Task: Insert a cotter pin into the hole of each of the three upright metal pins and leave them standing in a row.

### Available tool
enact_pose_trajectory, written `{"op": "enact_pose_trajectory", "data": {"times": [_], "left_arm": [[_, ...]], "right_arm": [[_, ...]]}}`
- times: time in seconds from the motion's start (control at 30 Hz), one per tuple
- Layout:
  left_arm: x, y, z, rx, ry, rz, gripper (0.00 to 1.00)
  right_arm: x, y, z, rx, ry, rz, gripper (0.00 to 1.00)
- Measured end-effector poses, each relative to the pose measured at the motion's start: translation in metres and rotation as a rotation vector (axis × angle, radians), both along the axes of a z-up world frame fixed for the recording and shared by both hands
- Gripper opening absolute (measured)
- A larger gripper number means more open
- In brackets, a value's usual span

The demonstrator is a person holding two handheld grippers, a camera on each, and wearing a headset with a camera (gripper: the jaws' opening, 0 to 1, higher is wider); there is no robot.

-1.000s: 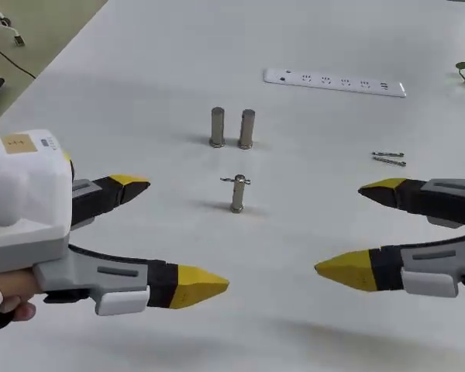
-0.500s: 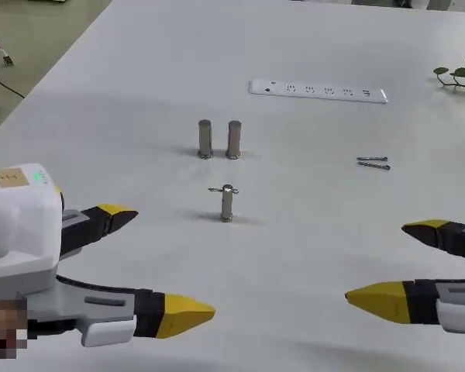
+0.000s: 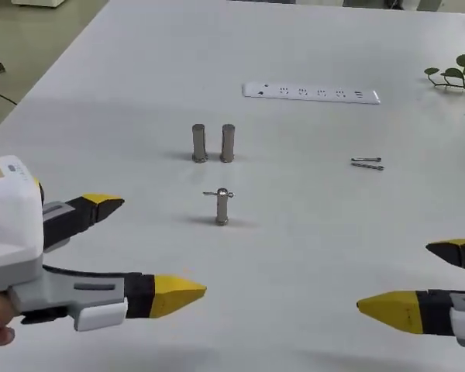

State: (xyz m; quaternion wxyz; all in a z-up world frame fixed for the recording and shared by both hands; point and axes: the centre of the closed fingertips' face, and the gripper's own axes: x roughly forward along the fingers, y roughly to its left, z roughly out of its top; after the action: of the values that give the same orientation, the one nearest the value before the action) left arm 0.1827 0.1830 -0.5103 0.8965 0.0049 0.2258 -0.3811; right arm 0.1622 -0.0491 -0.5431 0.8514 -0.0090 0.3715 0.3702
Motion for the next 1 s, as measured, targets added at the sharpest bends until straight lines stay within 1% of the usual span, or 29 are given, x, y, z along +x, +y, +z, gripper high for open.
{"op": "enact_pose_trajectory", "data": {"times": [0.13,0.2,0.27,0.3,0.33,0.37,0.43,0.47,0.5,0.57,0.6,0.73,0.83,0.9,1.0], "left_arm": [[0.021,0.007,0.013,-0.016,-0.037,0.024,0.99],[0.034,0.01,0.021,-0.018,-0.065,0.035,0.98],[0.046,0.011,0.028,-0.007,-0.095,0.034,0.98],[0.051,0.012,0.029,-0.004,-0.098,0.035,0.97],[0.058,0.011,0.032,0.001,-0.108,0.031,0.97],[0.063,0.012,0.034,0.002,-0.115,0.029,0.97],[0.076,0.011,0.039,0.002,-0.132,0.029,0.95],[0.078,0.011,0.04,0.001,-0.135,0.029,0.94],[0.088,0.011,0.042,-0.003,-0.143,0.031,0.94],[0.098,0.012,0.043,-0.005,-0.149,0.035,0.93],[0.104,0.012,0.043,-0.008,-0.155,0.038,0.92],[0.125,0.013,0.04,-0.01,-0.159,0.047,0.89],[0.135,0.013,0.035,-0.006,-0.153,0.045,0.86],[0.141,0.012,0.03,0.009,-0.149,0.037,0.85],[0.151,0.012,0.023,0.01,-0.135,0.033,0.83]], "right_arm": [[-0.001,-0.002,0.001,-0.011,-0.002,-0.006,0.98],[-0.002,-0.003,0.001,-0.017,-0.006,-0.006,0.98],[-0.004,-0.005,0.001,-0.026,-0.002,-0.005,0.98],[-0.004,-0.006,0.001,-0.034,-0.003,-0.006,0.98],[-0.003,-0.009,0.001,-0.044,-0.007,-0.013,0.98],[-0.002,-0.011,0.001,-0.047,-0.012,-0.021,0.98],[0.0,-0.017,0.002,-0.043,-0.01,-0.048,0.98],[0.0,-0.018,0.003,-0.041,-0.011,-0.053,0.98],[0.001,-0.021,0.003,-0.038,-0.01,-0.063,0.98],[0.0,-0.024,0.004,-0.043,-0.01,-0.068,0.97],[0.0,-0.026,0.005,-0.046,-0.013,-0.071,0.97],[0.001,-0.031,0.005,-0.05,-0.014,-0.09,0.97],[-0.001,-0.035,0.004,-0.06,-0.009,-0.101,0.96],[-0.002,-0.038,0.004,-0.056,-0.006,-0.113,0.96],[-0.005,-0.04,0.005,-0.047,-0.006,-0.133,0.96]]}}
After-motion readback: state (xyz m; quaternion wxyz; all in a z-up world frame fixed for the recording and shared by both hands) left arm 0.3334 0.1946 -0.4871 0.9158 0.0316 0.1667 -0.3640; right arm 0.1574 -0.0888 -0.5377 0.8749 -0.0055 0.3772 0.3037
